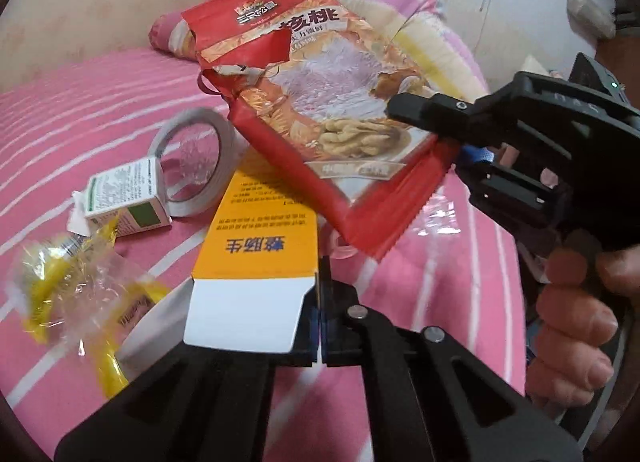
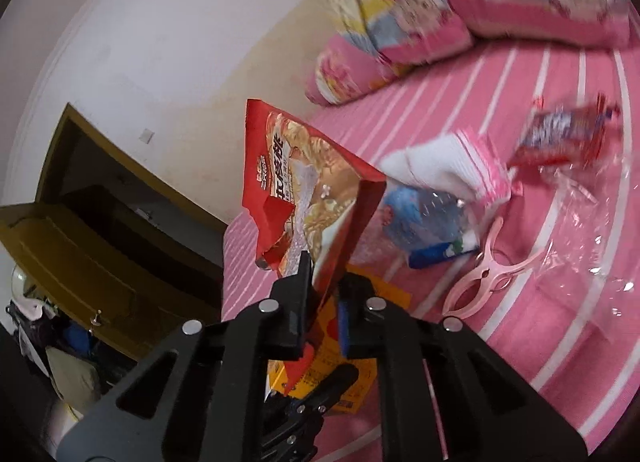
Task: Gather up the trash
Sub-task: 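Grasp the orange carton with the left tool while the right tool grasps the red snack bag, then carry the carton and snack bag to the bin and open both tools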
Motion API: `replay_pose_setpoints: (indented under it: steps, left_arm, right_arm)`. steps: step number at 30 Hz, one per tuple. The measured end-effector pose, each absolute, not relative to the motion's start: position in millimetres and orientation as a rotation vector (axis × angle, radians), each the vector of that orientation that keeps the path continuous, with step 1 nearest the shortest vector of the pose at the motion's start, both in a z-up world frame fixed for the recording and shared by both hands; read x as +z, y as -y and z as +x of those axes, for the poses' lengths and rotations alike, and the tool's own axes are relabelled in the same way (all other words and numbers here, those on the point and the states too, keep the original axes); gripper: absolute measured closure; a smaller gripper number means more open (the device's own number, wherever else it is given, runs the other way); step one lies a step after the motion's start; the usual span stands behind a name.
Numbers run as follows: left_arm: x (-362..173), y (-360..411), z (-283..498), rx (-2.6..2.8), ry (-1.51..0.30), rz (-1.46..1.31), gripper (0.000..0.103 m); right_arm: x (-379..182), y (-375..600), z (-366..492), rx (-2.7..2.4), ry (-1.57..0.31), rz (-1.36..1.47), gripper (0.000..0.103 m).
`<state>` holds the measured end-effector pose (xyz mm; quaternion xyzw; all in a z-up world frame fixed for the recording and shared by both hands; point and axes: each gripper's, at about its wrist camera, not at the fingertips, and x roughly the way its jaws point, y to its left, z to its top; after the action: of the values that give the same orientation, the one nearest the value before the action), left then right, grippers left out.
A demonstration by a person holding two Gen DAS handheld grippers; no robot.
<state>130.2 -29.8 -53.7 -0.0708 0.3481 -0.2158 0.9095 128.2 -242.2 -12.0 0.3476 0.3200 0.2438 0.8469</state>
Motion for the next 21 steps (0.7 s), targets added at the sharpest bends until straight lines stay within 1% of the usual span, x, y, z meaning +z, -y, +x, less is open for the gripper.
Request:
replay_pose_setpoints:
  steps: [10, 17, 21]
  left_arm:
    - [-18, 29, 22, -0.488, -0.632, -0.246, 0.103]
    - [4, 54, -47, -0.514, -0.646, -0.255, 0.103]
    - [16, 77, -76, -0.554, -0.665, -0.274, 0.103]
  right_arm:
    - [30, 280, 34, 0.498, -0.549, 0.691, 0.092]
    - [38, 314, -42, 0.445, -0.535, 0.685, 0.092]
    - [55, 343, -92, 0.418, -0.508, 0.679, 0.093]
